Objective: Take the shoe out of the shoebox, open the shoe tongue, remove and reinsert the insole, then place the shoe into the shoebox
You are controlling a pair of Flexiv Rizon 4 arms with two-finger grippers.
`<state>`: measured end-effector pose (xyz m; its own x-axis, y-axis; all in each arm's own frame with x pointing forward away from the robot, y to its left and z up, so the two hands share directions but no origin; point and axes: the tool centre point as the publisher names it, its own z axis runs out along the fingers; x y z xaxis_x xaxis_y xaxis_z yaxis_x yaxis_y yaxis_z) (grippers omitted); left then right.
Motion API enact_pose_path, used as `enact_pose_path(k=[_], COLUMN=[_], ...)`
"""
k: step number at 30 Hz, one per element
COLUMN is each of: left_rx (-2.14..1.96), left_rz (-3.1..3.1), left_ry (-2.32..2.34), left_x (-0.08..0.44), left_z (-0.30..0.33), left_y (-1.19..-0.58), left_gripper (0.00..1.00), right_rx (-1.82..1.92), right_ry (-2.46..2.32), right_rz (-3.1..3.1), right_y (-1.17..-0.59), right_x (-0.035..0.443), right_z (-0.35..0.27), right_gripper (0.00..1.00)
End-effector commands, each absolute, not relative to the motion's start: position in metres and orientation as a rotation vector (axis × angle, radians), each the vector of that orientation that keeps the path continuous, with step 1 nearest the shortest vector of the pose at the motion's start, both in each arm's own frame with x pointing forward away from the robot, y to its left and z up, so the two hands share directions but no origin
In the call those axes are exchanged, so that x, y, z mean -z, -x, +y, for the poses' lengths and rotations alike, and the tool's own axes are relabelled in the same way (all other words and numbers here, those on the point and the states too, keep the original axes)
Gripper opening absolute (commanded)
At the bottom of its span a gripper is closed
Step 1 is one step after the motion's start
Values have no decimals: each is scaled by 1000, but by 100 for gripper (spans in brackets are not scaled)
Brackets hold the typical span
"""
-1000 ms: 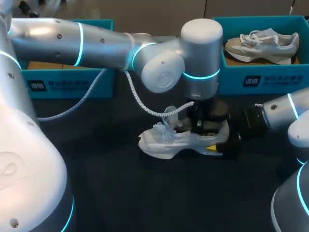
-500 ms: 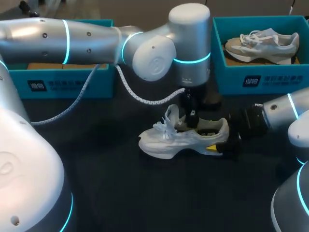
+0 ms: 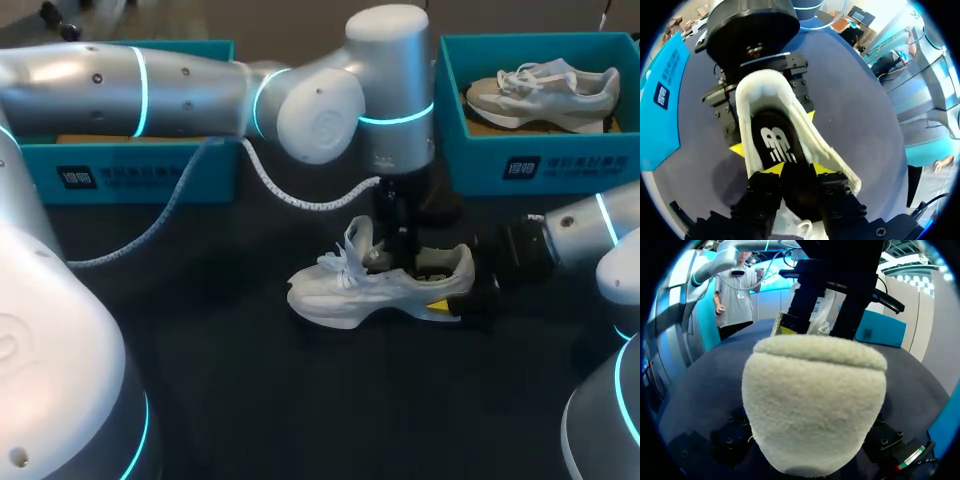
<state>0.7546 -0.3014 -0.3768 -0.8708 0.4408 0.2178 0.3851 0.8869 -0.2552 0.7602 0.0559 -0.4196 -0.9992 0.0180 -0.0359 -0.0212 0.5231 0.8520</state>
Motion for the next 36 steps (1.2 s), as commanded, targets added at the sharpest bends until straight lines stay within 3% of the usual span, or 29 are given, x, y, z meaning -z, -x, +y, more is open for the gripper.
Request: enact_pose_path(k=[1,10,20,22,25,28,31,36], left_rx=[-287,-288,-282,-281,-276,-280,-273,-261], left_rz=[-2790,-2750,-2716,-2714,-2712,-2716,-2729,-2810], left_ry=[629,651,650,649,666,673,678,665], left_x=[381,389,399,401,405,410,416,426], left_z=[-312,-314,-312,-313,-314,-315,-316,-318], left_y=[-753,-748,-744,-743,-742,-742,-742,-744], left_gripper=[34,38,51,61,65,79,86,79], right_rx=[-1509,-1509,-1509,-1509,-1509,-1509,-1509,-1509], right_ry=[3,3,3,3,3,3,3,3], right_rz=[2709,2709,2709,2709,2709,2709,2709,2709], right_y=[-758,-758,-758,-758,-758,-758,-758,-758], right_x=[424,424,424,424,424,424,424,424], right_z=[60,60,60,60,60,60,60,60], right_gripper=[0,0,0,0,0,0,0,0])
